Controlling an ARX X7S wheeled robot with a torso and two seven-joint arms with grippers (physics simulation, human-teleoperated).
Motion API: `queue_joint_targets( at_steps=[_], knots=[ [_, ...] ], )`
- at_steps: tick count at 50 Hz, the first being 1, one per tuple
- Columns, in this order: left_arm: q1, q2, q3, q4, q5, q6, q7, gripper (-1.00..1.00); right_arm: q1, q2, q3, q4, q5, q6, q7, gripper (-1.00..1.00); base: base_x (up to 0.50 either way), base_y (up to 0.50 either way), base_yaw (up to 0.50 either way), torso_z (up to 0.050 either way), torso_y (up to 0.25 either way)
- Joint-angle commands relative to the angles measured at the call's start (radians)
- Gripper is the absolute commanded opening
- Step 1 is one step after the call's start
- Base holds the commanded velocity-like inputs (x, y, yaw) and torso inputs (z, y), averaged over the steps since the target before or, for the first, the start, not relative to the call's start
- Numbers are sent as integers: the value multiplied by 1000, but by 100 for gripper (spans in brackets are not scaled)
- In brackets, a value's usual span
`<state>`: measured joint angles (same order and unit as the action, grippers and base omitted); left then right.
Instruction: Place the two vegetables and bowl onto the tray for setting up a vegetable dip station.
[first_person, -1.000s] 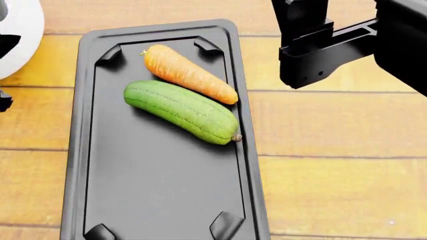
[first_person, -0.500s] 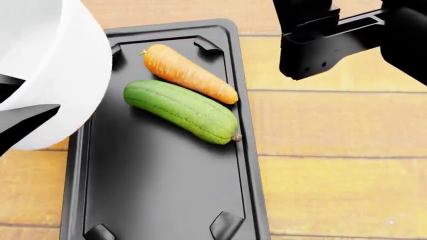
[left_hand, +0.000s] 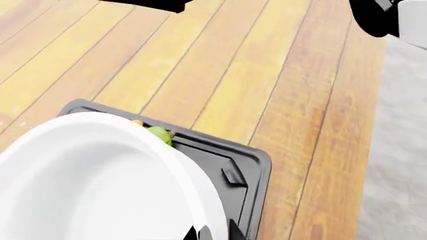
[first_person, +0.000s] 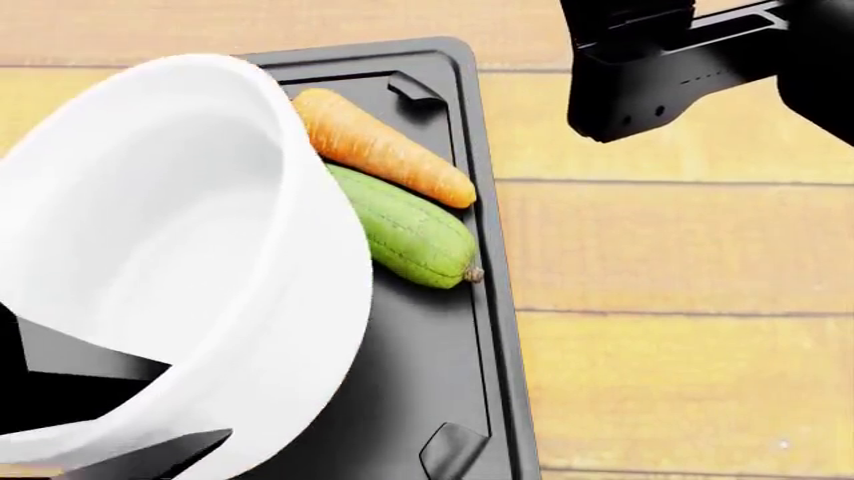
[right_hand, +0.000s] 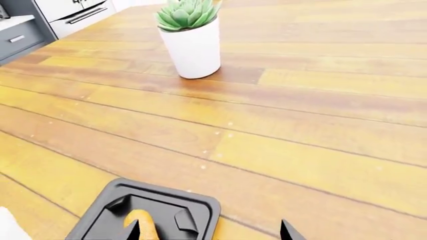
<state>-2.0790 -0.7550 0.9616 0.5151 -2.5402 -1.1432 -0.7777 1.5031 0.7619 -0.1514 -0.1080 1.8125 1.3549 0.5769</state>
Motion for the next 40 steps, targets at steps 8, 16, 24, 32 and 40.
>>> queue_joint_targets(
  at_steps=[8,16,24,32,40],
  knots=[
    [34,76,40,104,-24,103,-57,-100,-58,20,7,-26,-2,-24,-12,100,0,0,0,0,1],
    [19,117,57,66,-7,75,-50,-100,-102,39,25,-47,2,-41,-21,100,0,0,0,0,1],
    [13,144,75,30,19,44,-45,-100,-145,61,45,-65,9,-54,-28,100,0,0,0,2,0],
    [0,168,87,-28,59,-16,-22,-100,-148,75,47,-64,15,-59,-28,100,0,0,0,0,1],
    [21,169,105,-39,77,-35,-15,-100,-173,86,54,-73,21,-68,-32,100,0,0,0,0,1]
  ],
)
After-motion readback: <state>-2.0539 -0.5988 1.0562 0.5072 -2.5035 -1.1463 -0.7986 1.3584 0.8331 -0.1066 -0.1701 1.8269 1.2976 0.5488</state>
